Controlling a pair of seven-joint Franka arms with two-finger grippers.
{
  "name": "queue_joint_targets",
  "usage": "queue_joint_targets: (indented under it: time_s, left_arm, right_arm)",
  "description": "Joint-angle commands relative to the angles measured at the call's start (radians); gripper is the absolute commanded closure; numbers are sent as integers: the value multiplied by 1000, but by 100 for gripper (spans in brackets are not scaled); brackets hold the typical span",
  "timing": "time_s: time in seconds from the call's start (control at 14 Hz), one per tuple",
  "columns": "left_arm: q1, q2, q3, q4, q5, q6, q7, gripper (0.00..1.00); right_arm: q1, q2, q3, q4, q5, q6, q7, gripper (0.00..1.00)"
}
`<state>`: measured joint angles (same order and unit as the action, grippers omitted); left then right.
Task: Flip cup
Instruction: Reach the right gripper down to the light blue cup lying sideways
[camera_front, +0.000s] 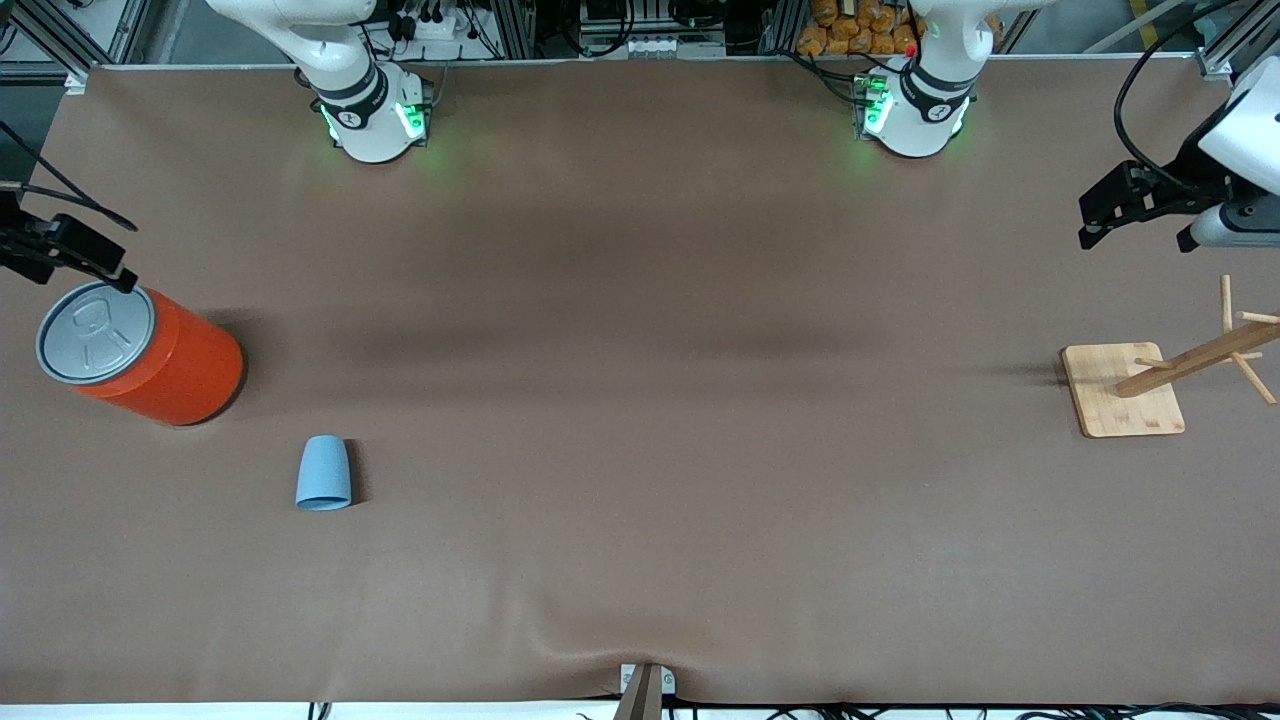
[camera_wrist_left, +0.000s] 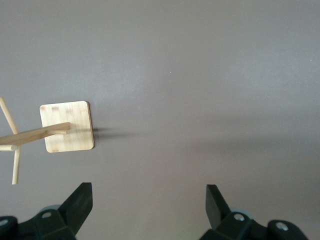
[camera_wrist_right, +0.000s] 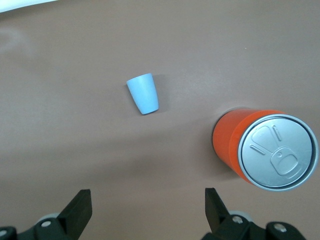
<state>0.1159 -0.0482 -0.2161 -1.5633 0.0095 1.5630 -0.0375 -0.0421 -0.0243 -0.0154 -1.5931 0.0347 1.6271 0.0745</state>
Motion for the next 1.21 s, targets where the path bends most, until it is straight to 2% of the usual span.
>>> queue_joint_targets:
  time_s: [0.0,0.29,0.57,0.71,0.93,1.14]
  left_arm:
    - [1,39,-2,58,-11,-29,5,0]
    - [1,50,-2,58,1,-29,8,0]
    - [4,42,-14,49,-6,-29,4,0]
    - [4,39,-16,57,-11,-29,7,0]
    - [4,36,-17,57,-9,-29,4,0]
    - [10,31,-16,54,-9,-31,15,0]
  right_arm:
    - [1,1,-5,-5,-9,-3,5,0]
    - [-2,15,-5,-8,-9,-6,-1,0]
    - [13,216,-2,27,-3,-49,-35,0]
    - [88,300,2,56,-15,-35,-36,0]
    - [114,412,3,53,-12,36,-48,0]
    - [61,500,-1,50,-15,126,-183,0]
